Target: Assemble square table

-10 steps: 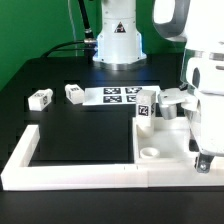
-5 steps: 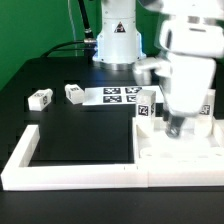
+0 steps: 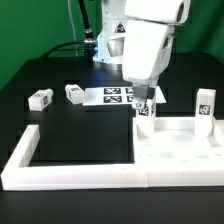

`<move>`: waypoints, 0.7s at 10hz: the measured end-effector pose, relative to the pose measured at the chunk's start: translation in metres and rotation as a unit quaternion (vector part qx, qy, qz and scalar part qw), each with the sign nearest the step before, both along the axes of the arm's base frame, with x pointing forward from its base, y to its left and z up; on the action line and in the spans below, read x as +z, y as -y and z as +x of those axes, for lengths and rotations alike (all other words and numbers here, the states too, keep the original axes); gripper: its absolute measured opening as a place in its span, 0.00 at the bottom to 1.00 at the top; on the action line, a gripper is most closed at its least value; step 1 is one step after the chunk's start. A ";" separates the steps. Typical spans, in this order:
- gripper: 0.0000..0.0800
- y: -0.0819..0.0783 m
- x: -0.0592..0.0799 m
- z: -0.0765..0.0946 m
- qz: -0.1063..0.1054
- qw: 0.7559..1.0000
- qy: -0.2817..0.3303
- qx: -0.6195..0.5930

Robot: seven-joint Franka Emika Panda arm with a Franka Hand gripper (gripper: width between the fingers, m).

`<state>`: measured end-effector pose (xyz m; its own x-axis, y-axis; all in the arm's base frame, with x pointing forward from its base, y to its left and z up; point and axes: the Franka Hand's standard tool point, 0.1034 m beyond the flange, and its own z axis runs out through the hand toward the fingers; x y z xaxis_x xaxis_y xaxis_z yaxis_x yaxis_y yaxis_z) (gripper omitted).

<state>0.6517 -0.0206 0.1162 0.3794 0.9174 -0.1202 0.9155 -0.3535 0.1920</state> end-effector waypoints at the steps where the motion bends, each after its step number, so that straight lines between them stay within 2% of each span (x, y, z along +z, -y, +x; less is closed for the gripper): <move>1: 0.81 0.002 0.000 0.000 0.004 0.999 0.005 -0.032; 3: 0.81 0.038 0.001 -0.008 0.020 0.995 0.003 -0.095; 4: 0.81 0.055 -0.014 -0.033 0.025 0.993 -0.001 -0.116; 5: 0.81 0.070 -0.023 -0.060 0.033 0.985 -0.024 -0.169; 6: 0.81 0.080 -0.023 -0.075 0.033 0.972 -0.030 -0.231; 7: 0.81 0.079 -0.025 -0.081 0.036 0.957 -0.025 -0.287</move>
Offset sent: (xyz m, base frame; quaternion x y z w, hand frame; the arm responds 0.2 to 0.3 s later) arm -0.1000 -0.0602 -0.0487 0.0712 -0.0050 0.1434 0.9871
